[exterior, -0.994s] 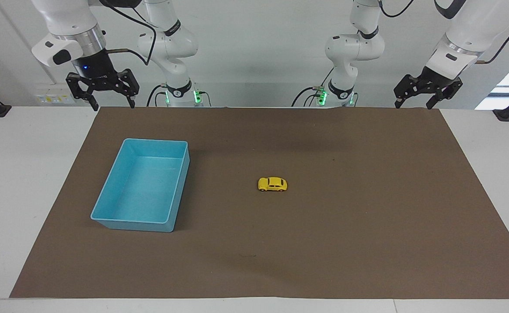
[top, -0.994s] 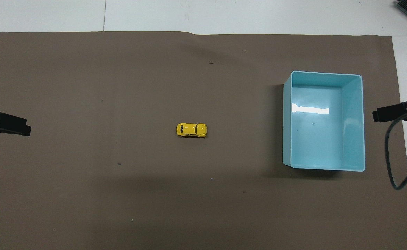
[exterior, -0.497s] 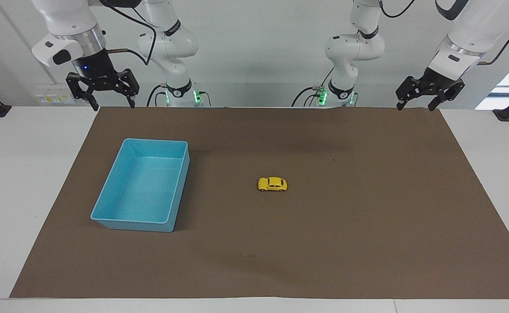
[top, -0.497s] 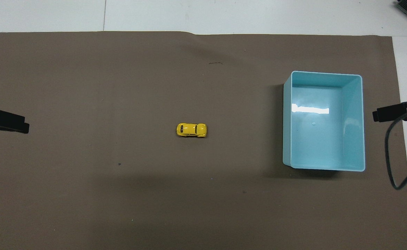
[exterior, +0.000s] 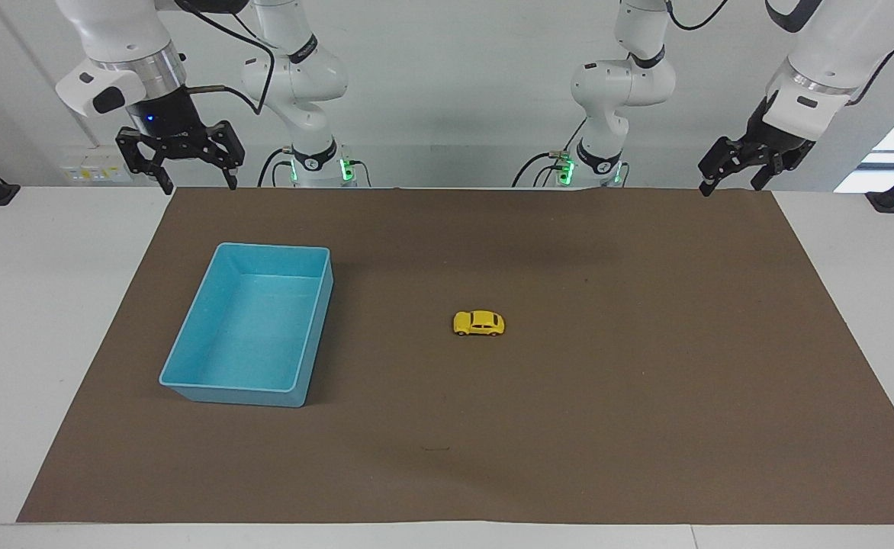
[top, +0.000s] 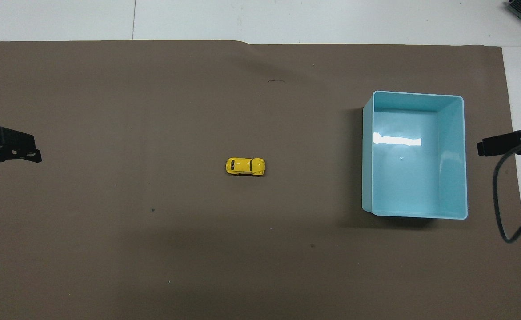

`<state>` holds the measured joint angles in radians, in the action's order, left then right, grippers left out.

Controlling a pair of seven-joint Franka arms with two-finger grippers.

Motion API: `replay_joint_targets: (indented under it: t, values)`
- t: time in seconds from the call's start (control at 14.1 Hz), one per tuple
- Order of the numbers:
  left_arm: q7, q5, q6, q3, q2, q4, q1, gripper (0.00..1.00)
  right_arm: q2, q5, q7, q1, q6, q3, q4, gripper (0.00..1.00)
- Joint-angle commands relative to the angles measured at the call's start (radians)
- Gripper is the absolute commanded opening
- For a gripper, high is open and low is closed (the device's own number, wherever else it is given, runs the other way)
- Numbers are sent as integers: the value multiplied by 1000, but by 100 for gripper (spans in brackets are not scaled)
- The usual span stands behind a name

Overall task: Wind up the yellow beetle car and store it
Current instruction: 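Move the left gripper over the yellow toy car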

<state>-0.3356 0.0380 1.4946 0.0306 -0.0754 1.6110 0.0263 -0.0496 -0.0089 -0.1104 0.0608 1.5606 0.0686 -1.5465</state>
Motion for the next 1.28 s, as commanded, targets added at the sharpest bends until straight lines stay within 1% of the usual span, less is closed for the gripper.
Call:
replay_joint_targets:
  t: [0.0, 0.07, 0.21, 0.35, 0.5, 0.71, 0.92, 1.14, 1.21]
  values:
    - [-136, 13, 32, -3, -15, 66, 29, 100, -12, 17, 15, -3, -2, 0, -6, 100]
    - [-201, 13, 50, -2, -14, 81, 33, 100, -10, 17, 15, -4, -2, 0, -6, 100]
    - [-322, 13, 100, -1, -15, 131, 84, 100, -10, 17, 15, -3, -2, 0, -6, 100]
    - [-474, 13, 185, -1, -15, 185, 136, 100, -12, 17, 15, -4, -4, 0, -6, 100]
    - [-560, 13, 232, -1, -9, 210, 142, 100, -12, 17, 15, -3, -2, 0, -6, 100]
    - [-816, 14, 329, -1, 28, 253, 196, 100, -12, 17, 15, -4, -4, 0, -6, 100]
    - [-1049, 14, 386, -1, 95, 250, 251, 100, -10, 17, 15, -4, -2, 0, -6, 100]
    - [-1215, 14, 449, 0, 149, 247, 288, 100, -10, 17, 15, -3, -2, 0, -6, 100]
    - [-1285, 14, 473, -1, 172, 247, 319, 100, -12, 17, 15, -4, -4, 0, -6, 100]
